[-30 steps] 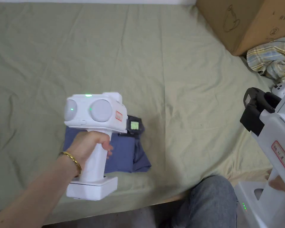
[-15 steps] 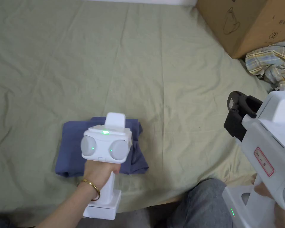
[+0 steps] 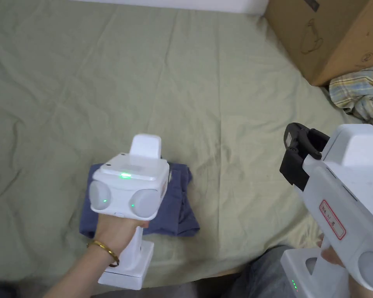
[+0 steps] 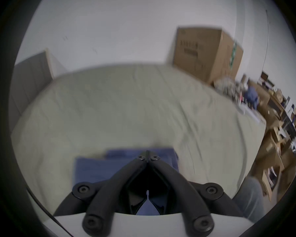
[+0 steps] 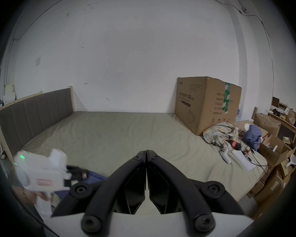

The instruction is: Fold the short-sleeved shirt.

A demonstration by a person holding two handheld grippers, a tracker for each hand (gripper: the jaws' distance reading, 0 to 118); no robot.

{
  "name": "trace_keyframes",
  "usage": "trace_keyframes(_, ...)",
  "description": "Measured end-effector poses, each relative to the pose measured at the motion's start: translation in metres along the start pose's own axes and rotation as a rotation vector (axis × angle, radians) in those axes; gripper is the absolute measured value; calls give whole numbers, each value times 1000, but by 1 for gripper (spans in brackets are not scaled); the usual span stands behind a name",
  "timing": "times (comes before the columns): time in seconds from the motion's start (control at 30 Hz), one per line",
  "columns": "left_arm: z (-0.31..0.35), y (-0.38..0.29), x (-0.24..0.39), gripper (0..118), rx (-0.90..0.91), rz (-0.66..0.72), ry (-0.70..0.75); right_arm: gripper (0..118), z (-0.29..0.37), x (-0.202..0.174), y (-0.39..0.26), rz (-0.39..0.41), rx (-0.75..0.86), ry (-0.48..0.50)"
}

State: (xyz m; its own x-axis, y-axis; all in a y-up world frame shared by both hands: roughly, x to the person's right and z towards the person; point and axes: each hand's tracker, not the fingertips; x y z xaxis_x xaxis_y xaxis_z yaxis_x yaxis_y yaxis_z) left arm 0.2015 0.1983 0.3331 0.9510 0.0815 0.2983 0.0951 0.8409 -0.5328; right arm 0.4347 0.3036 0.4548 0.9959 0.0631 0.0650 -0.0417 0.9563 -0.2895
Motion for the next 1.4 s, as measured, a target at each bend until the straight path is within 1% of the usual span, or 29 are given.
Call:
trace_keyframes(0.07, 34, 15, -20, 0, 142, 12, 62, 0, -6, -17, 2, 0, 15, 26)
trace_keyframes(0.1, 47, 17, -29, 0, 185, 20, 81, 0, -10, -26, 2, 1, 20, 38)
trace_keyframes(0.17, 69, 19, -45, 0, 250, 29, 153, 0, -19, -47, 2, -9, 23, 71)
trace_keyframes(0.23, 84, 16, -59, 0, 280, 29, 206, 0, -33, -70, -6, -35, 8, 103)
trace_keyframes(0.3, 96, 12, -69, 0, 274, 26, 233, 0, -49, -94, -18, -66, -36, 143)
trace_keyframes(0.37, 104, 8, -77, 0, 276, 38, 253, 0, -69, -120, -36, -89, -118, 208)
trace_keyframes(0.43, 112, 5, -85, 0, 268, 61, 264, 0, -89, -141, -57, -69, -184, 210)
trace_keyframes(0.5, 115, 2, -91, 0, 263, 75, 274, 0, -106, -162, -80, -61, -261, 246)
trace_keyframes(0.6, 115, -2, -98, 0, 249, 94, 288, 0, -127, -184, -116, -32, -389, 249)
trace_keyframes(0.67, 114, -4, -102, 0, 232, 110, 290, 0, -136, -193, -137, -5, -443, 240)
trace_keyframes(0.8, 109, -7, -107, 0, 201, 129, 278, 0, -146, -201, -162, -8, -471, 219)
trace_keyframes(0.83, 108, -7, -109, 4, 194, 133, 275, 0, -148, -203, -165, 0, -471, 218)
trace_keyframes(0.9, 103, -4, -114, 6, 174, 140, 249, 0, -152, -206, -165, 33, -476, 220)
trace_keyframes(0.93, 100, 0, -119, 13, 159, 152, 227, 0, -153, -205, -163, 42, -480, 222)
trace_keyframes(0.97, 95, 4, -126, 29, 122, 186, 169, 0, -153, -205, -162, 40, -482, 223)
trace_keyframes(1.0, 87, 7, -134, 54, 78, 225, 120, 0, -154, -204, -162, 32, -487, 225)
trace_keyframes(1.03, 80, 11, -142, 88, 30, 251, 66, 0, -154, -203, -161, 24, -490, 227)
trace_keyframes(1.07, 70, 13, -152, 109, -26, 280, -3, 0, -154, -200, -161, 16, -491, 230)
trace_keyframes(1.1, 57, 14, -162, 118, -94, 311, -79, 0, -153, -199, -161, 11, -492, 233)
trace_keyframes(1.13, 48, 17, -171, 118, -132, 344, -181, 0, -153, -199, -160, 9, -493, 235)
trace_keyframes(1.17, 33, 16, -181, 118, -223, 372, -206, 0, -153, -198, -160, 11, -493, 238)
trace_keyframes(1.3, -29, -12, -215, 118, -498, 516, -484, 0, -153, -194, -160, -5, -495, 251)
trace_keyframes(1.37, -50, -31, -220, 118, -616, 612, -538, 0, -153, -192, -160, -7, -494, 258)
trace_keyframes(1.4, -55, -42, -219, 118, -615, 639, -564, 0, -152, -191, -160, -6, -493, 261)
